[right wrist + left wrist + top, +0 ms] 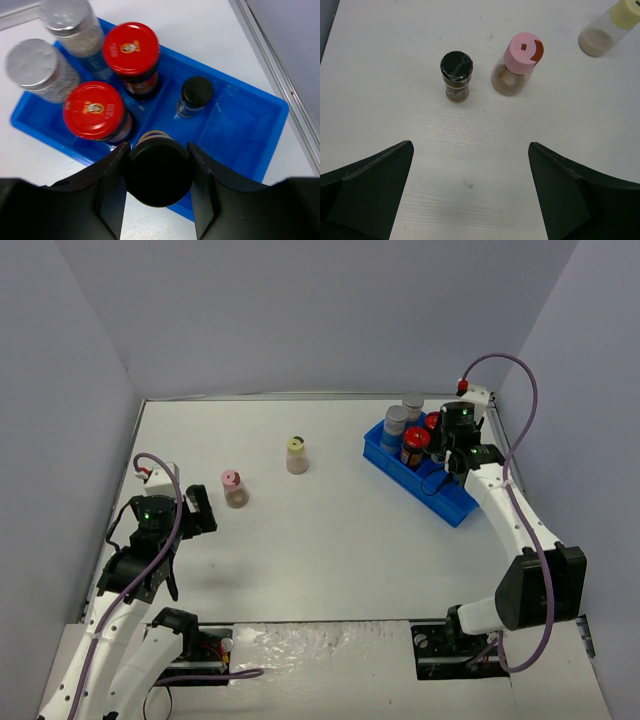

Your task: Organize the condiment bottles

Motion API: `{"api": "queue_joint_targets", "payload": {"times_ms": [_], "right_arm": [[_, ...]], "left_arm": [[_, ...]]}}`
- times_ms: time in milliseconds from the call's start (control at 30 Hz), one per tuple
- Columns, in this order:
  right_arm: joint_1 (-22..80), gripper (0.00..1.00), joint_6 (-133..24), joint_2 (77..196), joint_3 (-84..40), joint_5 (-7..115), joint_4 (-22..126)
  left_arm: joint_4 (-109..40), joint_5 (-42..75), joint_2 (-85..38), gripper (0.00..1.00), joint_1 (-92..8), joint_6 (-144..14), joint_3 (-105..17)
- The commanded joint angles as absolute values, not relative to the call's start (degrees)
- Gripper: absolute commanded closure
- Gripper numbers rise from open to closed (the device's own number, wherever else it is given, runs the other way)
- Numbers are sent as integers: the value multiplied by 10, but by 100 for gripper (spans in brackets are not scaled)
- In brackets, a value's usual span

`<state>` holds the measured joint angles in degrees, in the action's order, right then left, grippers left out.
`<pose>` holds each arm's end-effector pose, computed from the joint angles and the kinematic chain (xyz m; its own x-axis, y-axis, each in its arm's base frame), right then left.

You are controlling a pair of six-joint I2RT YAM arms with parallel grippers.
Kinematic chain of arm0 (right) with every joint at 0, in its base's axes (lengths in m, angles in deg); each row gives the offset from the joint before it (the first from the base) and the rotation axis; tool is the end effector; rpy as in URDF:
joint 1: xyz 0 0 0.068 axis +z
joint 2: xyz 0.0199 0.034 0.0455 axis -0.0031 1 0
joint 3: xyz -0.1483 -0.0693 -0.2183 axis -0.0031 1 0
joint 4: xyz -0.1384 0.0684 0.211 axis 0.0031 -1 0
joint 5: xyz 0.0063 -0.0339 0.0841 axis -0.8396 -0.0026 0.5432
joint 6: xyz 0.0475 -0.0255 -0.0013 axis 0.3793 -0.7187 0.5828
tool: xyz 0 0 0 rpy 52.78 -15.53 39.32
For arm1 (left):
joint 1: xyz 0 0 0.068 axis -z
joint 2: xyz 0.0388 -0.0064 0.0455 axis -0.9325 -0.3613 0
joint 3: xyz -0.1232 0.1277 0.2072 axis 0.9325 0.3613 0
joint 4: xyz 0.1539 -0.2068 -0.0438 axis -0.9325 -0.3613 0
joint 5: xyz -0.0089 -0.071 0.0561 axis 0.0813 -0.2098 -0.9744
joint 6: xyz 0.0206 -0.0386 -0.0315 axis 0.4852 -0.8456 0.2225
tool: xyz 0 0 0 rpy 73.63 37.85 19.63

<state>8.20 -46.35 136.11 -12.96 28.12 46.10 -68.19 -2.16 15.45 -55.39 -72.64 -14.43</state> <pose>0.3273 0.0371 0.3373 -0.2886 0.2038 -0.9355 0.2291 0.9634 0.1392 0.1405 -0.0268 0.3088 -0.4139 -0.2418 -0.8776 -0.0777 0.9699 -0.2306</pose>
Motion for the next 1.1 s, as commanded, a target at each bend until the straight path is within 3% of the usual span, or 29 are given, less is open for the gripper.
{"api": "queue_joint_targets", "payload": {"times_ms": [0, 833, 933, 1067], "right_arm": [[52, 100, -429, 1384, -133, 256, 483], [30, 100, -396, 1524, -93, 212, 610], [29, 92, -395, 1530, -94, 214, 612], [29, 74, -389, 1530, -91, 213, 610]], "left_arm": [[-654, -29, 153, 3, -557, -721, -154], [-653, -30, 154, 3, -557, -720, -154], [-653, -30, 153, 3, -557, -720, -154], [-653, -29, 152, 3, -557, -720, -154]]}}
